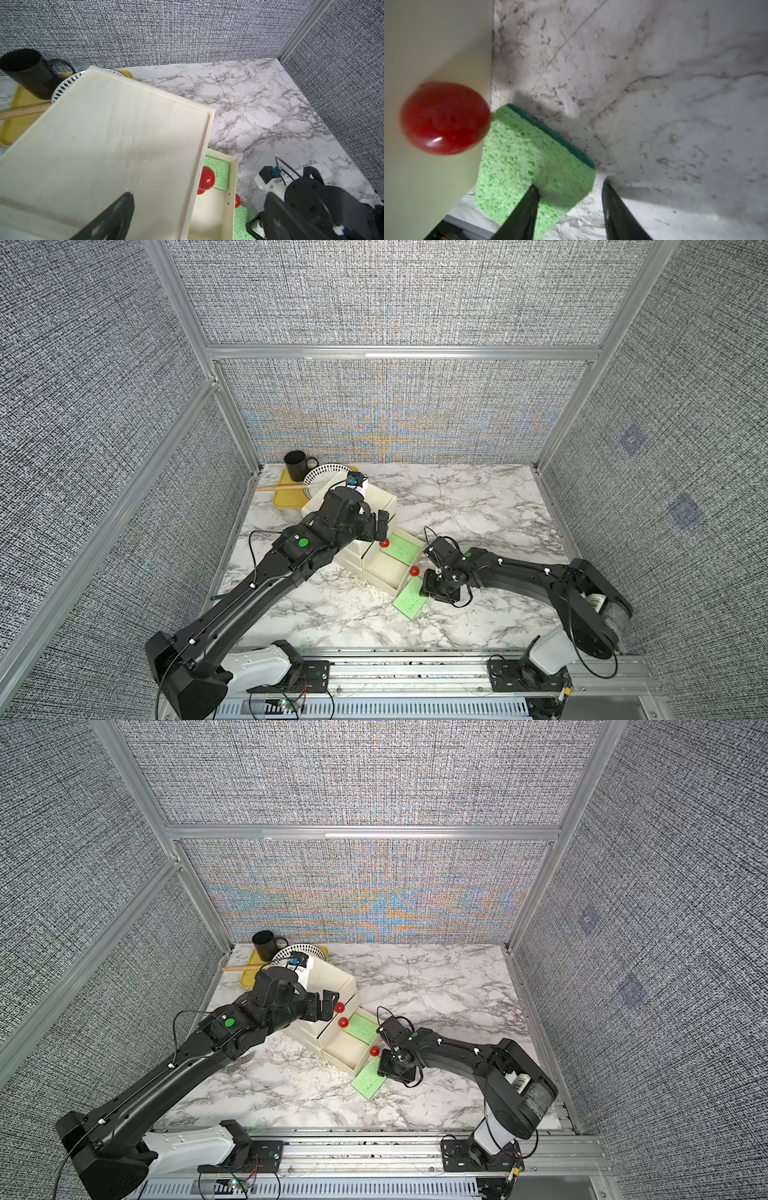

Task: Please put the sticky notes in the drawer by color
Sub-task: Pick up the sponge from the center of the board.

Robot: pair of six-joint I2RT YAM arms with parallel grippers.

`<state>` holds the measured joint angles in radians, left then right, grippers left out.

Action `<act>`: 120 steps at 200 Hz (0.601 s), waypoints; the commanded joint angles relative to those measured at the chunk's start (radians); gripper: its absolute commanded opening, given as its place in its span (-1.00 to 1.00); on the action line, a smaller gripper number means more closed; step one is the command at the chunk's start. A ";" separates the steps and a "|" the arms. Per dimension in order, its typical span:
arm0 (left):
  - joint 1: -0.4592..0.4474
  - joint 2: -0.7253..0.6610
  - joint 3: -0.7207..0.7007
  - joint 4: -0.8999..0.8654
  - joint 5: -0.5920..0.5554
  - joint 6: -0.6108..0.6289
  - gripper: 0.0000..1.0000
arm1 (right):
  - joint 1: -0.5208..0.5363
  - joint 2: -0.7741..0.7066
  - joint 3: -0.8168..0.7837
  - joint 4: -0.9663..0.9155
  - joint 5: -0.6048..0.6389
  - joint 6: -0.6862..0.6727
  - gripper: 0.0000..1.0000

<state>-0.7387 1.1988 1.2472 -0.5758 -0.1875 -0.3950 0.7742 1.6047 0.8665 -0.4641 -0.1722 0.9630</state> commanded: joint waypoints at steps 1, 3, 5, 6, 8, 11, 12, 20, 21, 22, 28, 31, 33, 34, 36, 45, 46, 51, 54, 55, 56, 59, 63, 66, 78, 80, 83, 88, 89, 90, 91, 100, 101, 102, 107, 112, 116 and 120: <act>0.001 -0.005 0.018 -0.004 -0.008 0.013 1.00 | 0.014 0.025 0.008 -0.031 0.064 0.011 -0.05; 0.002 -0.006 0.018 -0.005 -0.009 0.013 1.00 | 0.014 0.026 0.008 -0.032 0.067 0.011 -0.06; 0.001 -0.007 0.018 -0.007 -0.010 0.013 1.00 | 0.015 0.028 0.008 -0.035 0.071 0.011 -0.08; 0.001 -0.008 0.019 -0.006 -0.009 0.013 1.00 | 0.015 0.028 0.008 -0.036 0.072 0.011 -0.09; 0.001 -0.007 0.020 -0.007 -0.010 0.014 1.00 | 0.016 0.029 0.008 -0.038 0.075 0.011 -0.10; 0.001 -0.008 0.020 -0.007 -0.011 0.013 1.00 | 0.016 0.031 0.009 -0.041 0.080 0.011 -0.13; 0.001 -0.008 0.020 -0.008 -0.011 0.013 1.00 | 0.016 0.031 0.008 -0.042 0.082 0.011 -0.14; 0.000 -0.011 0.020 -0.010 -0.015 0.012 1.00 | 0.017 0.036 0.009 -0.060 0.096 0.011 -0.22; 0.000 -0.011 0.020 -0.011 -0.017 0.011 1.00 | 0.016 0.037 0.009 -0.061 0.099 0.011 -0.24; 0.001 -0.011 0.020 -0.011 -0.017 0.010 1.00 | 0.016 0.037 0.009 -0.062 0.101 0.011 -0.26; 0.001 -0.012 0.020 -0.015 -0.025 0.006 1.00 | 0.015 0.041 0.011 -0.074 0.113 0.011 -0.34; 0.001 -0.013 0.020 -0.017 -0.028 0.004 1.00 | 0.017 0.041 0.011 -0.080 0.117 0.011 -0.38; 0.001 -0.014 0.020 -0.018 -0.030 0.004 1.00 | 0.015 0.042 0.012 -0.085 0.119 0.009 -0.41; 0.001 -0.014 0.020 -0.019 -0.031 0.004 1.00 | 0.015 0.042 0.011 -0.086 0.121 0.008 -0.44; 0.000 -0.014 0.020 -0.020 -0.032 0.003 1.00 | 0.015 0.043 0.011 -0.090 0.123 0.008 -0.47; 0.001 -0.016 0.021 -0.024 -0.039 0.003 1.00 | 0.014 0.041 0.013 -0.108 0.140 0.005 -0.66; 0.001 -0.015 0.021 -0.025 -0.039 0.002 1.00 | 0.014 0.040 0.013 -0.110 0.142 0.005 -0.69; 0.001 -0.015 0.021 -0.026 -0.038 0.002 1.00 | 0.015 0.037 0.012 -0.116 0.150 0.004 -0.79; 0.001 -0.015 0.023 -0.027 -0.037 0.004 1.00 | 0.014 0.032 0.012 -0.118 0.154 0.003 -0.84; 0.001 -0.016 0.023 -0.027 -0.037 0.005 1.00 | 0.014 0.031 0.012 -0.118 0.155 0.002 -0.86; 0.001 -0.016 0.023 -0.028 -0.036 0.006 1.00 | 0.014 0.030 0.012 -0.118 0.155 0.002 -0.87; 0.001 -0.015 0.024 -0.029 -0.034 0.005 1.00 | 0.014 0.025 0.011 -0.121 0.158 0.001 -0.92; 0.001 -0.015 0.026 -0.032 -0.032 0.007 1.00 | 0.014 0.017 0.011 -0.123 0.162 0.000 -0.96; 0.001 -0.015 0.028 -0.034 -0.031 0.008 1.00 | 0.014 0.012 0.011 -0.124 0.163 -0.001 -1.00; 0.000 -0.015 0.033 -0.040 -0.012 0.014 1.00 | 0.011 -0.025 0.016 -0.132 0.177 -0.008 -1.00; 0.000 -0.015 0.033 -0.040 -0.009 0.014 1.00 | 0.011 -0.030 0.018 -0.133 0.179 -0.009 -1.00; 0.001 -0.015 0.035 -0.041 -0.005 0.017 1.00 | 0.011 -0.040 0.021 -0.137 0.183 -0.012 -1.00; 0.001 -0.015 0.037 -0.044 0.003 0.018 1.00 | 0.008 -0.055 0.028 -0.142 0.191 -0.018 -1.00; 0.001 -0.015 0.037 -0.044 0.004 0.020 1.00 | 0.009 -0.058 0.029 -0.143 0.194 -0.021 -1.00; 0.001 -0.015 0.038 -0.044 0.007 0.020 1.00 | 0.009 -0.061 0.030 -0.145 0.197 -0.023 -1.00; 0.001 -0.015 0.038 -0.044 0.010 0.022 1.00 | 0.009 -0.065 0.032 -0.146 0.200 -0.025 -1.00; 0.001 -0.014 0.041 -0.044 0.038 0.035 1.00 | 0.008 -0.099 0.051 -0.156 0.217 -0.048 -1.00; 0.001 -0.014 0.041 -0.042 0.042 0.036 1.00 | 0.008 -0.103 0.052 -0.159 0.219 -0.050 -1.00; 0.001 -0.014 0.042 -0.042 0.046 0.038 1.00 | 0.008 -0.107 0.054 -0.162 0.220 -0.053 -1.00; 0.001 -0.011 0.045 -0.044 0.067 0.044 1.00 | 0.007 -0.125 0.066 -0.177 0.229 -0.062 -1.00; 0.001 -0.007 0.049 -0.043 0.089 0.051 1.00 | 0.005 -0.145 0.080 -0.192 0.239 -0.074 -1.00; 0.001 -0.004 0.052 -0.042 0.112 0.057 1.00 | 0.004 -0.159 0.092 -0.204 0.247 -0.088 -1.00; 0.000 -0.001 0.055 -0.042 0.138 0.064 1.00 | 0.004 -0.173 0.107 -0.214 0.255 -0.102 -1.00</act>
<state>-0.7387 1.1885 1.2846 -0.6167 -0.1658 -0.3733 0.7799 1.4944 0.9215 -0.6006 -0.0025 0.9348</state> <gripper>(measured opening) 0.999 0.071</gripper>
